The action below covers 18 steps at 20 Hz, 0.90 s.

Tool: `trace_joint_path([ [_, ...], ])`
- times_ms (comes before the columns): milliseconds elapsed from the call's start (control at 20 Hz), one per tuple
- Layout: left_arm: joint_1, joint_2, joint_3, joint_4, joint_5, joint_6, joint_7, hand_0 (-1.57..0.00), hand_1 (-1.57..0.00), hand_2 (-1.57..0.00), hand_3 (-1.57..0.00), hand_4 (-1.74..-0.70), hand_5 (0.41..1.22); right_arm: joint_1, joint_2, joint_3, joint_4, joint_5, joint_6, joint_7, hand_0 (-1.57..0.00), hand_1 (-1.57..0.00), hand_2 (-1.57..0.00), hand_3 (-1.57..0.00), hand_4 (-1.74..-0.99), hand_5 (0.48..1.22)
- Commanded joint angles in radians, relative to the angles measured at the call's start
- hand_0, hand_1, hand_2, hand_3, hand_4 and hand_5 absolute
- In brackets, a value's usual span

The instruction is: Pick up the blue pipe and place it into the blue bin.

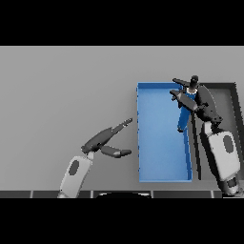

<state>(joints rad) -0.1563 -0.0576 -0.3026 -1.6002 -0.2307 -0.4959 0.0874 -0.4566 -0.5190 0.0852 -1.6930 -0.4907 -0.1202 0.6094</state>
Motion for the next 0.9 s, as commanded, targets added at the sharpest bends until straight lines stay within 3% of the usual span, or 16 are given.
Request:
trace_joint_path([
  [0, 0.013, 0.003, -0.002, -0.007, 0.003, -0.002, -0.011, 0.0, 0.0, 0.0, 0.0, -0.88, 0.425, 0.021, -0.039, 0.05, -0.009, -0.004, -0.055, 0.0, -1.57, -1.57, -1.57, -1.57, -1.741, 1.221],
  [100, -0.005, 0.003, 0.0, -0.002, 0.002, -0.003, 0.0, 0.0, 0.0, 0.0, 0.0, -0.89, 0.422, 0.054, -0.093, 0.126, -0.008, -0.028, -0.156, 0.0, -1.57, -1.57, -1.57, -1.52, -1.741, 1.221],
  [150, -0.002, 0.002, -0.001, -0.007, 0.006, -0.006, 0.002, 0.0, 0.0, 0.0, 0.0, -0.89, 0.42, 0.054, -0.117, 0.163, -0.001, -0.041, -0.192, 0.0, -1.57, -1.57, -1.57, -1.26, -1.741, 1.221],
  [350, 0.009, 0.008, -0.008, -0.021, 0.001, -0.007, 0.006, 0.0, 0.0, 0.0, 0.0, -0.88, 0.421, 0.043, -0.235, 0.341, 0.073, -0.111, -0.323, -0.002, -1.57, -1.55, -1.57, -0.85, -1.741, 1.221],
  [400, 0.009, 0.008, -0.008, -0.016, -0.009, 0.001, 0.009, 0.0, 0.0, 0.0, 0.0, -0.88, 0.421, 0.018, -0.255, 0.399, 0.099, -0.145, -0.35, 0.0, -1.46, -1.34, -1.34, -0.79, -1.678, 1.221],
  [450, 0.014, 0.001, -0.015, -0.023, -0.008, 0.002, 0.01, 0.0, 0.0, 0.0, 0.0, -0.88, 0.422, -0.001, -0.289, 0.461, 0.117, -0.189, -0.385, 0.0, -1.17, -1.07, -1.07, -0.63, -1.592, 1.221],
  [550, 0.013, 0.0, -0.014, -0.024, -0.009, 0.004, 0.008, 0.0, 0.0, 0.0, 0.0, -0.88, 0.425, -0.018, -0.316, 0.494, 0.131, -0.211, -0.363, 0.001, -0.75, -0.68, -0.68, -0.4, -1.413, 1.221],
  [650, 0.008, 0.001, -0.009, -0.024, -0.005, 0.004, 0.016, 0.0, 0.0, 0.0, 0.0, -0.88, 0.428, -0.048, -0.348, 0.553, 0.149, -0.235, -0.324, 0.001, -0.48, -0.44, -0.44, -0.26, -1.275, 1.186],
  [850, 0.015, 0.005, -0.006, -0.036, 0.007, -0.004, 0.021, 0.0, 0.0, 0.0, 0.0, -0.89, 0.428, -0.158, -0.438, 0.749, 0.186, -0.29, -0.249, 0.001, -0.2, -0.18, -0.18, -0.1, -1.11, 0.979],
])
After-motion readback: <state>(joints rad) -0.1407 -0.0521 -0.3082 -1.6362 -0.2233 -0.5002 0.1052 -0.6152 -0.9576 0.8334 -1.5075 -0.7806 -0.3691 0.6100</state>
